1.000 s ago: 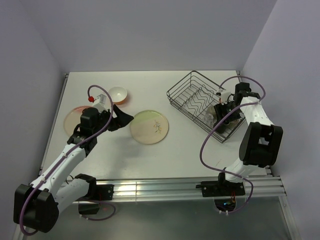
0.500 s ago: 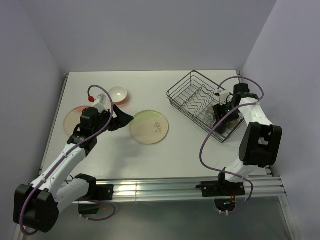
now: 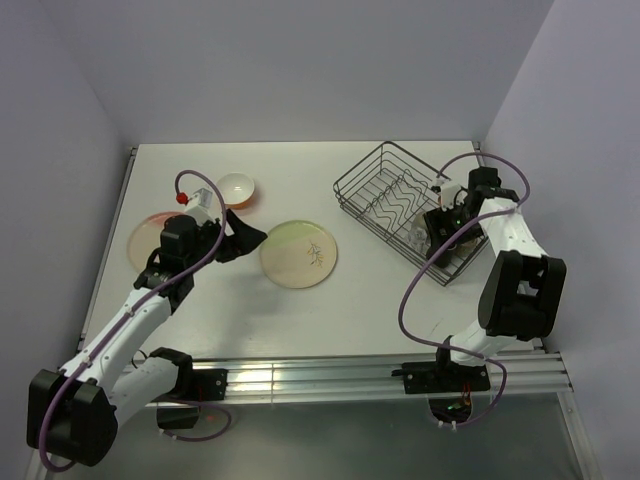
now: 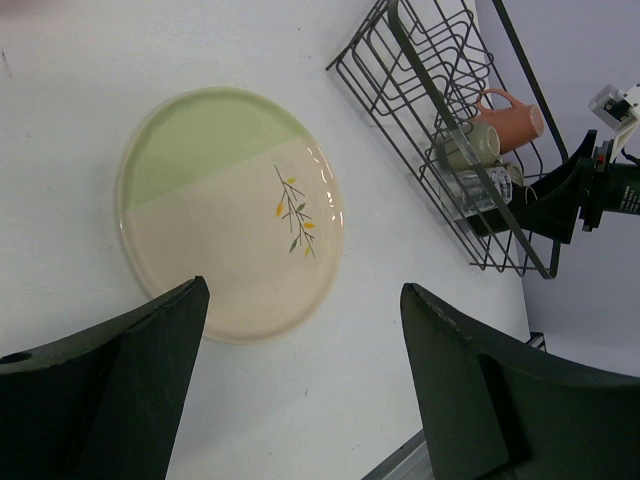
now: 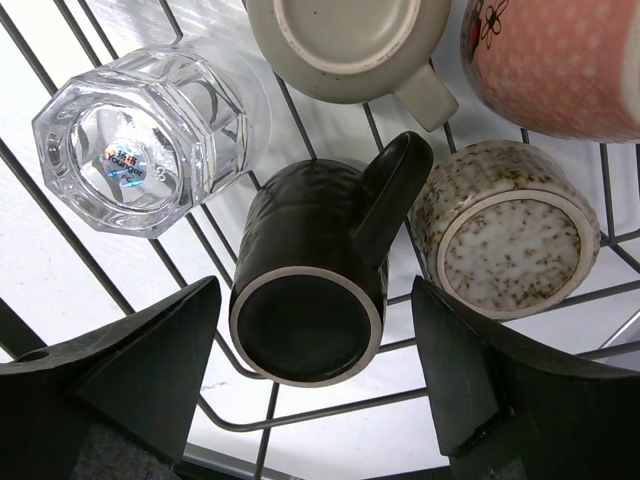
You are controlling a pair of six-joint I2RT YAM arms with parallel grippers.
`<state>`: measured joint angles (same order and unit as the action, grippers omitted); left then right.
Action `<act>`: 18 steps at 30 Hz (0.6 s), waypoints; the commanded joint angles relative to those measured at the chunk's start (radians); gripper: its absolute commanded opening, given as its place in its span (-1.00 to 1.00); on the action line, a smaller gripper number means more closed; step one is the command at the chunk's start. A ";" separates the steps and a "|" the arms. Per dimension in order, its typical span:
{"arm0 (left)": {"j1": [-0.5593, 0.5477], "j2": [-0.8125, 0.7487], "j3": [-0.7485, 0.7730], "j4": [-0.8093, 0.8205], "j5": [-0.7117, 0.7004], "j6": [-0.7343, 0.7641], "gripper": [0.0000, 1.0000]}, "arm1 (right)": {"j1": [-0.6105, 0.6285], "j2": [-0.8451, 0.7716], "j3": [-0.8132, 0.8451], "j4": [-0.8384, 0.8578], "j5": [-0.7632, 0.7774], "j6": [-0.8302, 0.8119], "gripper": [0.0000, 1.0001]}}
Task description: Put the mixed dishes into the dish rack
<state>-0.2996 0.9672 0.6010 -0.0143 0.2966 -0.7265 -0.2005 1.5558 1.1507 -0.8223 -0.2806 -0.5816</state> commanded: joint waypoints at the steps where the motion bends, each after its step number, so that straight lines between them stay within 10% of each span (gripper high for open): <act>1: 0.005 -0.035 0.005 0.005 -0.016 0.006 0.68 | 0.007 -0.042 0.035 0.002 0.003 0.008 0.69; 18: 0.005 -0.030 0.034 -0.085 -0.043 0.042 0.69 | 0.007 -0.111 0.314 -0.175 -0.064 -0.029 0.71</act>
<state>-0.2996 0.9436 0.6014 -0.0814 0.2707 -0.7181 -0.2005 1.4967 1.3705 -0.9371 -0.2878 -0.5892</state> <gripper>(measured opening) 0.843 0.856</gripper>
